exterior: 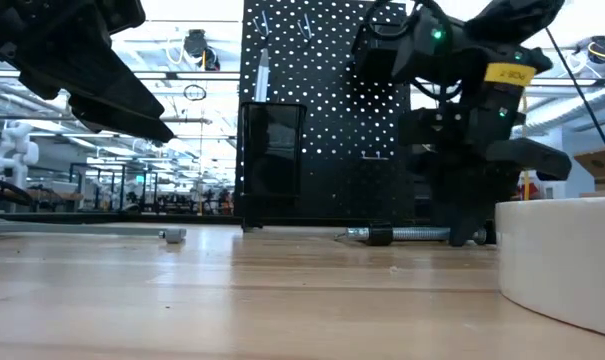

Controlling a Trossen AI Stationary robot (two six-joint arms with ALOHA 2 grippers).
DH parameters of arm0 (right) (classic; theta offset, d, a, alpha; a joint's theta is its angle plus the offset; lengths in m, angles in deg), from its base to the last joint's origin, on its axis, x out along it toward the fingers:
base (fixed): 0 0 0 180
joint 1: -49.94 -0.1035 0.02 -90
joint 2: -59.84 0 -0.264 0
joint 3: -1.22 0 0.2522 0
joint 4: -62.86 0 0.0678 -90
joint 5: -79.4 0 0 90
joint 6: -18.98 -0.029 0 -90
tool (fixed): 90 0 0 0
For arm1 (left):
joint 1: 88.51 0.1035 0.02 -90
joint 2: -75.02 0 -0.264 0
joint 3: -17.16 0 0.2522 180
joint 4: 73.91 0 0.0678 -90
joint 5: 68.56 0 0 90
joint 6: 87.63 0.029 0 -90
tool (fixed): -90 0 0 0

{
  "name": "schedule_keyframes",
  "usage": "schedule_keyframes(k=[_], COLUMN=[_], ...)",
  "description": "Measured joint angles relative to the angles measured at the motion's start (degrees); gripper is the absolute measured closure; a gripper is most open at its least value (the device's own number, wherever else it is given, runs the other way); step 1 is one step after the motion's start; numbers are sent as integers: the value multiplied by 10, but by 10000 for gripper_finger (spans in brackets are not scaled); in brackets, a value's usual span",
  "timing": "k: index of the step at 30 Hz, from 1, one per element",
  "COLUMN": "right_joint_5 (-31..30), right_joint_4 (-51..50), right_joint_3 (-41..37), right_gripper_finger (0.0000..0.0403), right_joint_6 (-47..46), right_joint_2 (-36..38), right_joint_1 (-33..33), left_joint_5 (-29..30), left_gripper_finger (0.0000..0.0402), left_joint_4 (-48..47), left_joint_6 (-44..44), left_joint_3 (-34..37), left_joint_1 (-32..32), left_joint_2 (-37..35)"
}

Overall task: Hang tools onto peg board
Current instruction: Hang the clamp on the pegboard

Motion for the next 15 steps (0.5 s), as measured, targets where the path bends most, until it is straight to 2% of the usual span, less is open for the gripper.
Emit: schedule_keyframes(k=[7, 15], right_joint_5=[14, 12], right_joint_4=[3, 8], right_joint_3=[6, 0], right_gripper_finger=[278, 370], right_joint_6=[9, 24], right_joint_2=[-46, -24], right_joint_1=[2, 1], left_joint_5=[-2, -10], left_gripper_finger=[151, 151], left_joint_4=[0, 0], left_joint_6=[0, 0], left_joint_3=[0, 0], left_joint_1=[0, 0], left_joint_2=[0, 0])
